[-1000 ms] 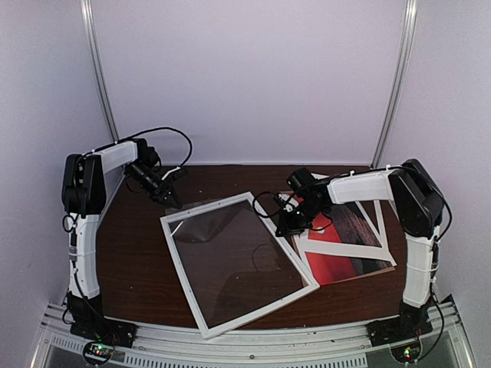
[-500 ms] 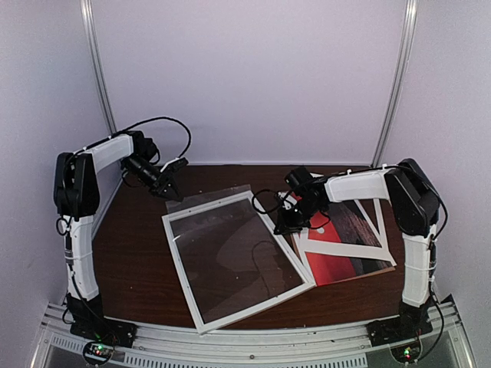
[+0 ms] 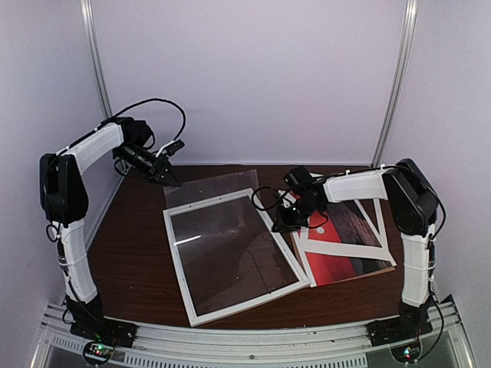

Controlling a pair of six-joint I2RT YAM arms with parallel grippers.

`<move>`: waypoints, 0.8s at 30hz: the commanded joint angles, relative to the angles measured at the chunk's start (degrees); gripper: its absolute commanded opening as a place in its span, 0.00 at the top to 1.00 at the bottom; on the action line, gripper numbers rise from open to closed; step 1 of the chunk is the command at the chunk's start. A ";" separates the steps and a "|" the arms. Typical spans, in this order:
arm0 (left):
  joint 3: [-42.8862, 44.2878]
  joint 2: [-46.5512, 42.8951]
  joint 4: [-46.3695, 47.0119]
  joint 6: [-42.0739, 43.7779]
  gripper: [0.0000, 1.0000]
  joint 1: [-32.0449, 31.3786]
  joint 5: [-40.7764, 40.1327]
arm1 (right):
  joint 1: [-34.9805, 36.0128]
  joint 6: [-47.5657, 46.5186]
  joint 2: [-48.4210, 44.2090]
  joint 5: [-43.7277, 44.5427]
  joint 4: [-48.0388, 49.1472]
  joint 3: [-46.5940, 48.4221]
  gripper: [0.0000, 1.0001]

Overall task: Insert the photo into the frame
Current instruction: Pick up the glass panel from the frame body.

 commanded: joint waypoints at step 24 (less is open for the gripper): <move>3.59 -10.64 4.19 -7.22 1.00 0.00 1.29 | -4.01 6.35 -4.46 -7.98 13.38 -6.15 0.49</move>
